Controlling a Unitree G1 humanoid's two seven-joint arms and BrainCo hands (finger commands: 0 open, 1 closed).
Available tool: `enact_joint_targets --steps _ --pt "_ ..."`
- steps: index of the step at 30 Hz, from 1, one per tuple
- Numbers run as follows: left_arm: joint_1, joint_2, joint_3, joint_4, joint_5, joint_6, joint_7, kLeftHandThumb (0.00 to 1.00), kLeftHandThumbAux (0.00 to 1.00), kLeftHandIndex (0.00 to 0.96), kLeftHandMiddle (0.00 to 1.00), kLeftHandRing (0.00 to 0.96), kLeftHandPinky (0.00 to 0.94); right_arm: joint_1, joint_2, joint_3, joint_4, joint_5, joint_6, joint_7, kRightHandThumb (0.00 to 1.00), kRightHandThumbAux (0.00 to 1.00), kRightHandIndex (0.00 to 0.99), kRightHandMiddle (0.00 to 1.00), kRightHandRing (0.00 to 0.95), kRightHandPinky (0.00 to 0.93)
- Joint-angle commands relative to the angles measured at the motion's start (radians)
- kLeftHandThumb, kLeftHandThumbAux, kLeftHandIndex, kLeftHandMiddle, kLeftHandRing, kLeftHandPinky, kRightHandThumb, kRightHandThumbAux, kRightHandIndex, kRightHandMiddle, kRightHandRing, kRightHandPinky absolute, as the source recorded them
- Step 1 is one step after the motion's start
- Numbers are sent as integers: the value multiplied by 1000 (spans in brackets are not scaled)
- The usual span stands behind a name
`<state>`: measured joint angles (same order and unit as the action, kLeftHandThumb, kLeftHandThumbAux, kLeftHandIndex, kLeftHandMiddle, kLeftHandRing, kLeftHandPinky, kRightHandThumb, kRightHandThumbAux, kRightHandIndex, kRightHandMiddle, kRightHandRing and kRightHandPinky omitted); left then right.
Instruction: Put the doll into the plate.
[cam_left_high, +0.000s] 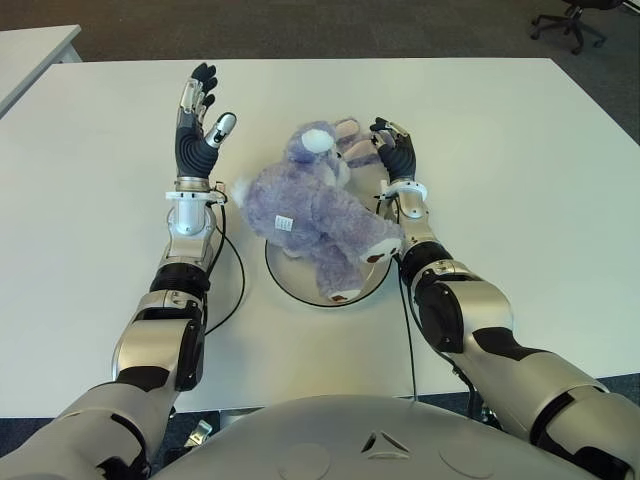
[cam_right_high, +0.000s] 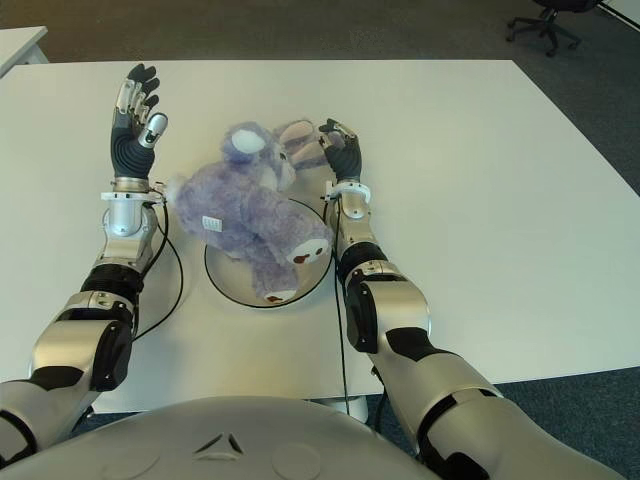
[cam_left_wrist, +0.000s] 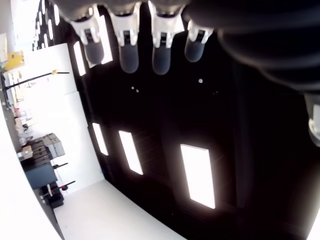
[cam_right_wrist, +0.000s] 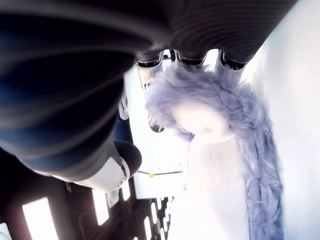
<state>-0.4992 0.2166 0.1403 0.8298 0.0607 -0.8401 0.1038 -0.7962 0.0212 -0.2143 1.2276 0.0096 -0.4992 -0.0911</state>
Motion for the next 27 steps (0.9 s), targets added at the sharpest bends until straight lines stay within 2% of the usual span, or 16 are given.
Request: enact_joint_targets --steps 1,15,27 --pt "1 -1 -8 31 -3 27 -20 0 404 0 109 99 101 92 9 -9 66 11 38 1 683 733 398 168 166 226" --pt "-26 -6 5 120 -31 14 -49 0 471 0 89 87 101 91 12 -15 64 14 34 5 685 733 398 171 169 229" --pt "-58 -14 20 226 -61 45 -63 0 488 4 108 98 100 92 12 -20 63 17 32 11 684 734 398 165 166 232"
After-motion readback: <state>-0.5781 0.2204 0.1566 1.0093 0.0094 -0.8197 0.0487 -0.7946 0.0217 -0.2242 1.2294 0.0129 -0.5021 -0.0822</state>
